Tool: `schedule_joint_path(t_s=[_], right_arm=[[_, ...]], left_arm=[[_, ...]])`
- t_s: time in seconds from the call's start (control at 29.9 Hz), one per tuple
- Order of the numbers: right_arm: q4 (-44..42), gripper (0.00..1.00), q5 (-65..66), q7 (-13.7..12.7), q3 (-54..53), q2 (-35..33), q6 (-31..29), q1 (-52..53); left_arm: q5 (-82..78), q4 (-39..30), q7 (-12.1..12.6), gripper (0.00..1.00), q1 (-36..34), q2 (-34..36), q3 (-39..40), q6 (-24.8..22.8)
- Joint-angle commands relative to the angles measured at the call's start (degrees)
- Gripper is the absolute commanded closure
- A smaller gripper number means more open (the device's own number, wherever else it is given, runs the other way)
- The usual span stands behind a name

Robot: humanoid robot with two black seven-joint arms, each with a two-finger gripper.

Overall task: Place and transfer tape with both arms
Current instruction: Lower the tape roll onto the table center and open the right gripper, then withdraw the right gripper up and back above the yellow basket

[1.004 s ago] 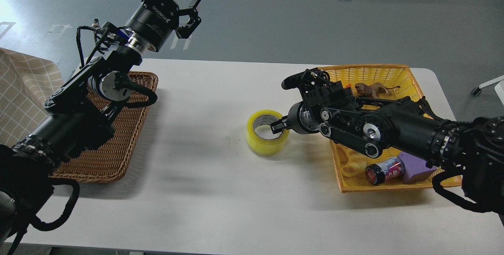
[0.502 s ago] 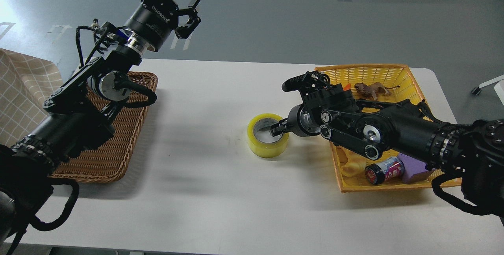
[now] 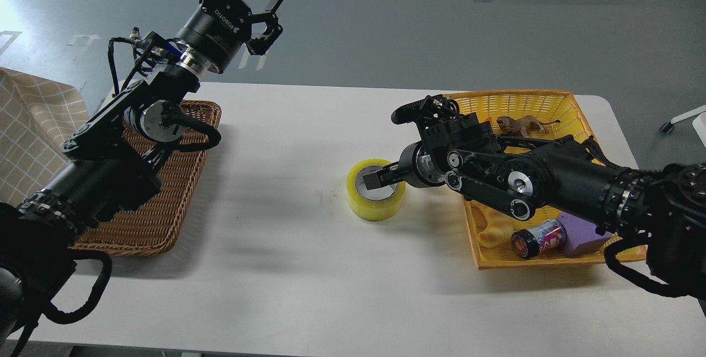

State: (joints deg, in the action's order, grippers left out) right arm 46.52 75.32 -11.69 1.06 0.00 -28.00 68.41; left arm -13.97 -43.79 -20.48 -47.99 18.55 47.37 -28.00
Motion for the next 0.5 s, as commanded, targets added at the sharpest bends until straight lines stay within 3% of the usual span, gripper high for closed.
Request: schedule_joint_path(t_s=[0.0,0.47], right_arm=[[2.08,0.03,0.09,0.00,-0.97,0.00,0.00,0.23],[10.61,0.03,0.00,-0.09,-5.45,-9.92,0.00,2.25]], left_arm=[[-0.01,0.02,0.09,0.02,-0.08,0.26,-0.08,0.00],[-0.10,0.02,0.26,0.02,0.00,0.17,-0.26,0.00]])
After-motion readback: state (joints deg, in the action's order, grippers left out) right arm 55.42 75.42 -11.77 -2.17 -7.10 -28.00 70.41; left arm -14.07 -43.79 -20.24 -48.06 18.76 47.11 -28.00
